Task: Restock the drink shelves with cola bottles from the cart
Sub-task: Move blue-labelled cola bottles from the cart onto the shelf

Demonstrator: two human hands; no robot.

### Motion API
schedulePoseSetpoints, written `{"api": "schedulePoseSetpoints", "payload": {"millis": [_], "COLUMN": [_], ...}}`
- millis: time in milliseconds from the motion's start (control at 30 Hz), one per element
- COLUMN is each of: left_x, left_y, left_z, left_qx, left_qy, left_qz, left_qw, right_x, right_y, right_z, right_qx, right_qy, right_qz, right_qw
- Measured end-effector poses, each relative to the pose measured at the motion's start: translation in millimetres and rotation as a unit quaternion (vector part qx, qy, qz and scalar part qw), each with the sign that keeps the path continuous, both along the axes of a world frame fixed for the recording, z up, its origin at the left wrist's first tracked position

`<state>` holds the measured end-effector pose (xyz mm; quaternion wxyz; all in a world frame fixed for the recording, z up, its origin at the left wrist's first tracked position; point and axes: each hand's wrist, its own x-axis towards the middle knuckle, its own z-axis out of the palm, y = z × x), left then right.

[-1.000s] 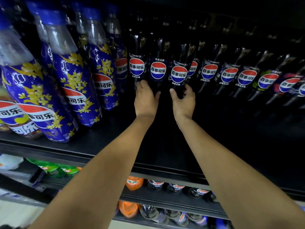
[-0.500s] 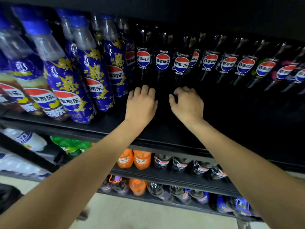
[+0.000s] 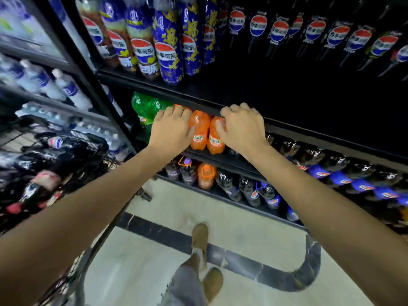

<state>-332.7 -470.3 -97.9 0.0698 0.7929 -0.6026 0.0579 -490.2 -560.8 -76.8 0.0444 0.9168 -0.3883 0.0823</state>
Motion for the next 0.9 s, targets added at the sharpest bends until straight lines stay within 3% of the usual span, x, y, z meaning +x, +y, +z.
{"api": "schedulePoseSetpoints", "payload": {"millis": [233, 433, 900], "left_x": [35, 70, 128], "left_y": [133, 246, 483], "left_z": [2, 8, 36], "left_qx": [0.022, 0.05, 0.082], "left_qy": [0.025, 0.032, -0.004], "left_qz": [0.123, 0.223, 0.433], "left_qw": [0.992, 0.973, 0.898], "right_x": [59, 132, 276], "right_y": [95, 174, 383], "right_z": [4, 5, 22], "right_qx": [0.085, 0.086, 0.066], "right_qy": [-0.02, 0.006, 0.069], "right_qz": [0.118, 0.242, 0.507], "right_qw": [0.989, 0.966, 0.857]}}
